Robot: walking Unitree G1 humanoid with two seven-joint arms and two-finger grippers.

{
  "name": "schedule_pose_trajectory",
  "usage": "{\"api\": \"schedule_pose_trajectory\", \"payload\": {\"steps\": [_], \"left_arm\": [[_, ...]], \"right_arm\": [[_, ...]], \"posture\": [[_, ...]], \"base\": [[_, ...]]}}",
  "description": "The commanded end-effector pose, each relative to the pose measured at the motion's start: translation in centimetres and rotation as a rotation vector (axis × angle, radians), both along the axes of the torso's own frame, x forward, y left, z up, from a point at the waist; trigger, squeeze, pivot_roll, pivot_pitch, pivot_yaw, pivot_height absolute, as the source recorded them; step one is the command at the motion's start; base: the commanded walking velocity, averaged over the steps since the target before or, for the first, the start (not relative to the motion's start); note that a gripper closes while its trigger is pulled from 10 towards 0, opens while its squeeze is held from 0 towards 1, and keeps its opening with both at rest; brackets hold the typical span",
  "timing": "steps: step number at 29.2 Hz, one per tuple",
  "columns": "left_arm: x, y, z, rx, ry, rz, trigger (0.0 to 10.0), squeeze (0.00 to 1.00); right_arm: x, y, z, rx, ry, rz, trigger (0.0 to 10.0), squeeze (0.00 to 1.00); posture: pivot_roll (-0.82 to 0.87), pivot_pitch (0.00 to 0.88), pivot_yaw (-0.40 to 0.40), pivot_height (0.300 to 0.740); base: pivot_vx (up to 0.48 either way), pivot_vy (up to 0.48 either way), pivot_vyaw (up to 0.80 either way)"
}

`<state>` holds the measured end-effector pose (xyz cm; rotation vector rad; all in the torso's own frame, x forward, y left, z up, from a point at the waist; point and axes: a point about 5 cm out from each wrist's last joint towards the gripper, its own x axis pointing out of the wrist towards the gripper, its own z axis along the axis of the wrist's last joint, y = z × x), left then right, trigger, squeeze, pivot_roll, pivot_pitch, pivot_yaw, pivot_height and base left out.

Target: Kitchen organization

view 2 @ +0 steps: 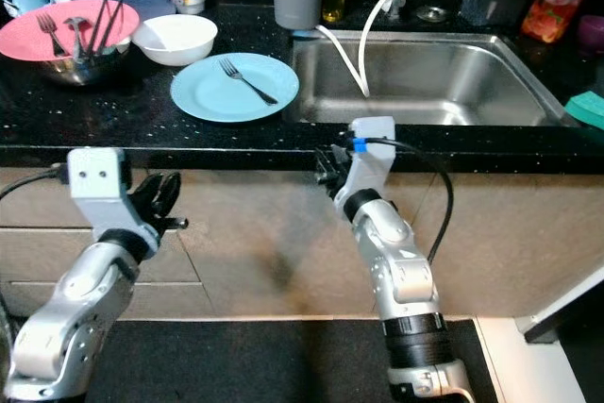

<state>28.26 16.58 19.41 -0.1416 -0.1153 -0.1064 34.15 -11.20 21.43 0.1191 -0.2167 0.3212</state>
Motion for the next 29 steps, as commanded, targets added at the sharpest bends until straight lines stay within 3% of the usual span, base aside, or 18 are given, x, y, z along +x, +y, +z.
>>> {"api": "schedule_pose_trajectory", "payload": {"steps": [1,9,12,13,14,15,19,27,29], "left_arm": [[-0.2,0.2,-0.3,0.014,-0.008,0.001,10.0,0.0],[-0.6,0.4,-2.3,0.011,0.046,-0.019,10.0,0.0],[-1.5,0.1,-4.5,0.02,0.101,-0.083,10.0,0.0],[-1.5,0.1,-4.5,0.02,0.101,-0.083,10.0,0.0],[-2.3,0.5,-6.5,0.005,0.153,-0.074,10.0,0.0],[-2.3,0.5,-6.5,0.005,0.153,-0.074,10.0,0.0],[-3.1,1.2,-8.7,0.014,0.222,-0.05,10.0,0.0],[-3.6,1.1,-9.6,0.018,0.231,-0.025,10.0,0.0],[-3.6,1.0,-10.0,0.043,0.211,-0.018,10.0,0.0]], "right_arm": [[-0.1,-0.1,-1.0,-0.005,0.035,-0.01,10.0,0.0],[-0.4,-0.5,-3.8,-0.049,0.094,-0.054,10.0,0.0],[-0.9,-1.2,-7.1,-0.117,0.203,-0.092,10.0,0.0],[-0.9,-1.2,-7.1,-0.117,0.203,-0.092,10.0,0.0],[-2.0,-1.5,-11.0,-0.203,0.343,-0.07,10.0,0.0],[-2.0,-1.5,-11.0,-0.203,0.343,-0.07,10.0,0.0],[-3.6,-1.9,-14.5,-0.244,0.499,-0.048,10.0,0.0],[-3.4,-2.1,-13.5,-0.153,0.413,-0.125,10.0,0.0],[-3.3,-3.0,-13.4,-0.126,0.357,-0.205,10.0,0.0]], "posture": [[0.04,0.088,0.0,0.74],[0.03,0.086,0.002,0.74],[0.03,0.077,0.005,0.74],[0.03,0.077,0.005,0.74],[0.03,0.07,0.005,0.74],[0.03,0.07,0.005,0.74],[0.03,0.063,0.007,0.74],[0.02,0.038,0.017,0.74],[0.02,0.04,0.018,0.74]], "base": [[0.0,0.0,0.0],[0.0,0.0,0.0],[0.0,0.0,0.0],[0.0,0.0,0.0],[0.0,0.0,0.0],[0.0,0.0,0.0],[0.0,0.0,0.0],[0.0,0.0,0.0],[0.0,0.0,0.0]]}}
